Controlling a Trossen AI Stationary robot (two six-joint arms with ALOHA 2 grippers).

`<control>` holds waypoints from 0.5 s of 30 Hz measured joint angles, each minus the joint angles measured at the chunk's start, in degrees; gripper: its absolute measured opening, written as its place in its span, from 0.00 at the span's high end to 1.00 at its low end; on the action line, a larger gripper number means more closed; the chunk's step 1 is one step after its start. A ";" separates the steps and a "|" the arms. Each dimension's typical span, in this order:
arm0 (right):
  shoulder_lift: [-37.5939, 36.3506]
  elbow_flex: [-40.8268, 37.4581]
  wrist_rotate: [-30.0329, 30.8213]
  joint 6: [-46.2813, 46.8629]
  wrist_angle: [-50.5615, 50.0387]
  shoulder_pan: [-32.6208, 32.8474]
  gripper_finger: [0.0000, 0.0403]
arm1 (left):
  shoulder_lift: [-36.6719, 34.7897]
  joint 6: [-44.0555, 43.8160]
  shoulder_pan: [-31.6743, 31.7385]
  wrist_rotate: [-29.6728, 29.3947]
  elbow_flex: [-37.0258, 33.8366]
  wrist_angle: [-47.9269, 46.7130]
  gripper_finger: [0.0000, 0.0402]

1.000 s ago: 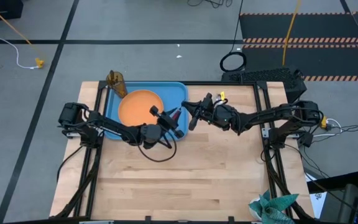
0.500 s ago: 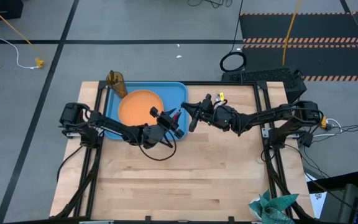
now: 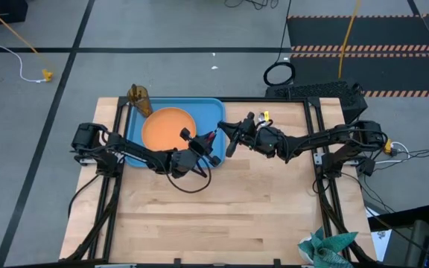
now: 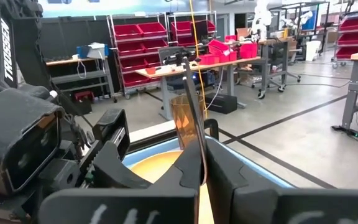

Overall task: Pick and place plate/cup/fork/spoon on tray
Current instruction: Put the red fork on the blue tray

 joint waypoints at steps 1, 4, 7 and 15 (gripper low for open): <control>0.00 0.00 0.00 -0.22 -0.01 0.00 1.00 | 0.00 -0.29 0.00 0.21 0.00 0.01 0.85; -0.02 0.02 0.18 -2.16 -1.19 0.00 0.97 | 0.00 -1.76 -0.10 0.75 -0.01 -0.42 0.85; -0.51 0.02 0.21 -5.10 -3.76 0.00 0.91 | 0.00 -4.12 -0.52 0.79 -0.02 -1.36 0.85; -3.71 -0.04 0.46 -13.29 -11.67 -0.07 0.76 | 0.00 -18.56 -0.68 0.56 -0.02 -9.64 0.86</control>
